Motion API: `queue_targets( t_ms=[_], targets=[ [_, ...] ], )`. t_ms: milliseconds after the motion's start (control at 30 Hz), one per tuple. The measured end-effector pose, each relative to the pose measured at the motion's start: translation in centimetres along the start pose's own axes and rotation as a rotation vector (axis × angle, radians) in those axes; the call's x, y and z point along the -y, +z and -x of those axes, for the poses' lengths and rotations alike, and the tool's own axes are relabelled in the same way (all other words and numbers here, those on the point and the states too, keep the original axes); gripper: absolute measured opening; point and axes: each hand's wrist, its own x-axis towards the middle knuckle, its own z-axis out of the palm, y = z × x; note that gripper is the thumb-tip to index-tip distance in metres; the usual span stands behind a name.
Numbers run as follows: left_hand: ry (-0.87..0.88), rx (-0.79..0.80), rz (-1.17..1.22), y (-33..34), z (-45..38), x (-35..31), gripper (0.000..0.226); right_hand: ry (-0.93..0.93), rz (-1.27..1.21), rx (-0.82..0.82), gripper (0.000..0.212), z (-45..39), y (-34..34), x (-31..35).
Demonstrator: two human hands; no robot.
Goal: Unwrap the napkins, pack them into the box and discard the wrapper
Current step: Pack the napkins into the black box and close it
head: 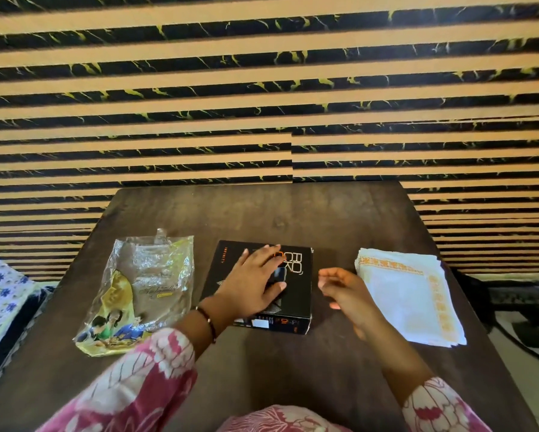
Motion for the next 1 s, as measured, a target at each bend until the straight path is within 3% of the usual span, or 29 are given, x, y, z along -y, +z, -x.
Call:
queue_targets(
  t_ms=[100, 200, 367, 567, 733, 900, 1000],
  targets=[
    [0.005, 0.082, -0.054, 0.3, -2.1, 1.2, 0.070, -0.068, 0.102, 0.026, 0.034, -1.2, -0.3, 0.6],
    [-0.008, 0.062, -0.138, 1.4, -2.0, 1.1, 0.079, -0.131, 0.215, 0.044, 0.043, -2.3, -0.4, 1.1],
    [-0.021, 0.031, -0.194, 1.8, -1.7, 1.0, 0.072, -0.179, 0.354, 0.104, 0.060, -3.9, 0.1, 2.0],
    [-0.026, 0.030, -0.186, 1.9, -1.9, 0.9, 0.071, -0.242, 0.457, 0.134, 0.064, -5.0, 0.2, 1.3],
    [-0.029, -0.002, -0.155, 1.9, -1.9, 0.9, 0.069, -0.272, 0.432, 0.124, 0.057, -5.8, -0.8, 0.6],
    [-0.034, -0.034, -0.151, 1.9, -1.9, 0.9, 0.067, -0.241, 0.489, 0.066, 0.025, -7.1, -2.5, 0.9],
    [-0.031, -0.052, -0.145, 2.0, -2.0, 0.9, 0.066, -0.189, 0.537, 0.058, 0.026, -7.1, -3.9, 0.5]
  ],
)
